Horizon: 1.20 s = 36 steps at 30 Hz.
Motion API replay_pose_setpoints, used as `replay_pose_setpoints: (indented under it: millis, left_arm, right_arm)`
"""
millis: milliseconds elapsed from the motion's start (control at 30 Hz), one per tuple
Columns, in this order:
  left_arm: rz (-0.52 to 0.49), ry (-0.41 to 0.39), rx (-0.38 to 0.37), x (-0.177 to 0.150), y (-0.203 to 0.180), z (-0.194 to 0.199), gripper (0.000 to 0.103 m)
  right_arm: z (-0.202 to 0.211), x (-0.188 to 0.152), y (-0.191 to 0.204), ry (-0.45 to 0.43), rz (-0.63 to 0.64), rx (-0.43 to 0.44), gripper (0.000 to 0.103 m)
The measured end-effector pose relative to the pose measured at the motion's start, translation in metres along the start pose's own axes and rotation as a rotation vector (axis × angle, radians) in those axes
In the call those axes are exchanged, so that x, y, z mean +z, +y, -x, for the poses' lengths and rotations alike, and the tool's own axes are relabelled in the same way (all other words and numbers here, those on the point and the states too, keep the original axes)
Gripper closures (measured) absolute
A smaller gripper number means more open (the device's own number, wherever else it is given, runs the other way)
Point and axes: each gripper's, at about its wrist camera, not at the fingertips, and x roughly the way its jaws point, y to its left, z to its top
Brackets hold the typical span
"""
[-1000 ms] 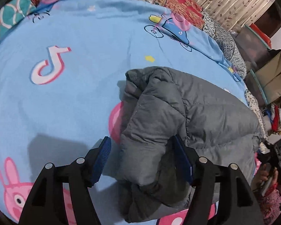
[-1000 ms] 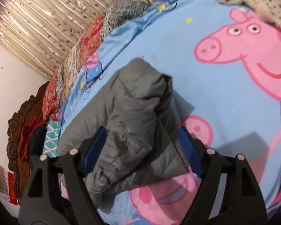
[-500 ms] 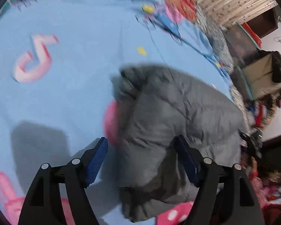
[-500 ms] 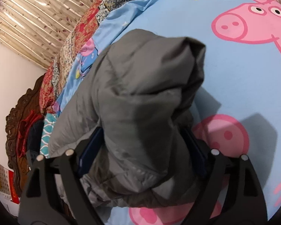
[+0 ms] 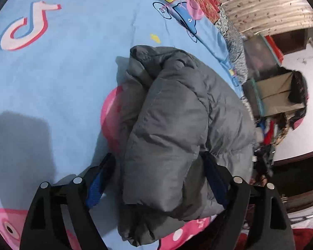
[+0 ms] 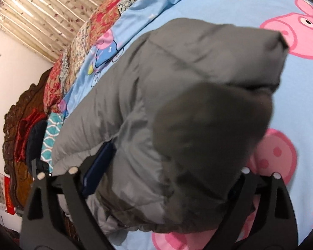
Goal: Fold large clothes
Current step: 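Grasp the grey jacket bundle with both grippers and lift it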
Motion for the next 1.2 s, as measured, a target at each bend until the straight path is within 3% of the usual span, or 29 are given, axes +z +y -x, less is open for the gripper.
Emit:
replay_pose_setpoints:
  millis: [133,200,233,300,367,433,667,900,1067,1200]
  left_arm:
    - [-0.083,0.027,0.064,-0.002,-0.033,-0.019,0.005]
    - [-0.071,0.011,0.055,-0.002,-0.043,-0.022,0.007]
    - [-0.061,0.000,0.041,-0.001,-0.045,-0.021,0.014]
    - [-0.045,-0.035,0.011,0.003,-0.051,-0.013,0.045]
    - [-0.036,-0.067,0.005,0.007,-0.056,-0.005,0.058]
    - [-0.038,-0.104,0.001,0.013,-0.061,0.007,0.062]
    - [-0.116,-0.291,0.029,0.047,-0.085,0.081,0.064]
    - [-0.103,-0.458,0.126,0.103,-0.071,0.150,0.064]
    - [-0.068,-0.522,0.190,0.146,-0.054,0.165,0.064]
    - [-0.028,-0.510,0.235,0.181,-0.036,0.141,0.064]
  right_arm:
    - [-0.008,0.001,0.007,0.017,0.034,-0.011,0.016]
    - [-0.010,0.001,0.017,0.044,0.051,0.038,0.033]
    - [-0.011,0.001,0.023,0.052,0.055,0.058,0.045]
    - [-0.007,0.001,0.039,0.043,0.099,0.066,0.063]
    - [0.000,0.004,0.054,0.019,0.133,0.085,0.077]
    - [0.009,0.010,0.072,-0.016,0.170,0.103,0.081]
    - [0.019,0.041,0.154,-0.132,0.366,0.146,0.084]
    - [-0.026,0.098,0.240,-0.170,0.477,0.207,0.084]
    - [-0.072,0.141,0.288,-0.186,0.516,0.203,0.084]
    - [-0.118,0.171,0.297,-0.175,0.514,0.164,0.084]
